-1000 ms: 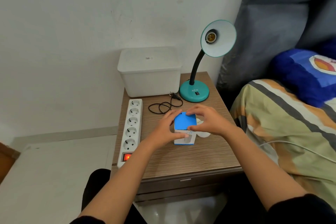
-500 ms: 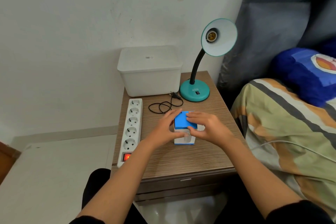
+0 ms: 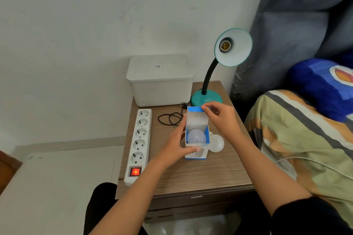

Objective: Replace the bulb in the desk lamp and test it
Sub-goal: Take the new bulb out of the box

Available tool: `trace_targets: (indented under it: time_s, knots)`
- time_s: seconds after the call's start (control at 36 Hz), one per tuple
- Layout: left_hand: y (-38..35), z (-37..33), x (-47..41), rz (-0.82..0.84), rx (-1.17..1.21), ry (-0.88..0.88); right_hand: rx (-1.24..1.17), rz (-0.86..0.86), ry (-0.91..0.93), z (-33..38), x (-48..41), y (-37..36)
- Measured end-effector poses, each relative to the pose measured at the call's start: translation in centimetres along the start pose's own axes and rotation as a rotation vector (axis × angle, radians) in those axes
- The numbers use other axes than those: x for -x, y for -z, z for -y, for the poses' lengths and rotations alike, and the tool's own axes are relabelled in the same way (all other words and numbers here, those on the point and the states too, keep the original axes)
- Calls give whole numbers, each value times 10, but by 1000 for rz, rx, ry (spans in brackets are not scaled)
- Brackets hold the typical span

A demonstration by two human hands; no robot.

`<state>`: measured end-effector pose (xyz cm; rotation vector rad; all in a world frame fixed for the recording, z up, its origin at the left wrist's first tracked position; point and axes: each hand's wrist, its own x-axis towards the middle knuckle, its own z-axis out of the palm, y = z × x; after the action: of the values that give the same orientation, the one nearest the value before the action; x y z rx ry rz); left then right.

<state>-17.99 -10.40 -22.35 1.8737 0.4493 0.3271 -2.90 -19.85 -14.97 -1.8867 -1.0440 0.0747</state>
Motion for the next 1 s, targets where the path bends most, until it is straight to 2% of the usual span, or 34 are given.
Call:
trace_targets:
  time_s: [0.11, 0.25, 0.36, 0.61, 0.86, 1.0]
  knots:
    - [1, 1, -1, -2, -6, 5, 2, -74, 11, 1, 6, 1]
    - [4, 1, -4, 12, -26, -20, 28, -152, 110, -5, 30, 4]
    - [4, 4, -5, 17, -31, -17, 81, 30, 134, -11, 46, -2]
    - [5, 5, -3, 43, -48, -1, 353, 488, 3, 2, 24, -13]
    - [4, 1, -3, 14, -92, 5, 406, 618, -148, 14, 10, -14]
    - [5, 0, -3, 28, -105, 4, 320, 551, -184, 14, 11, -12]
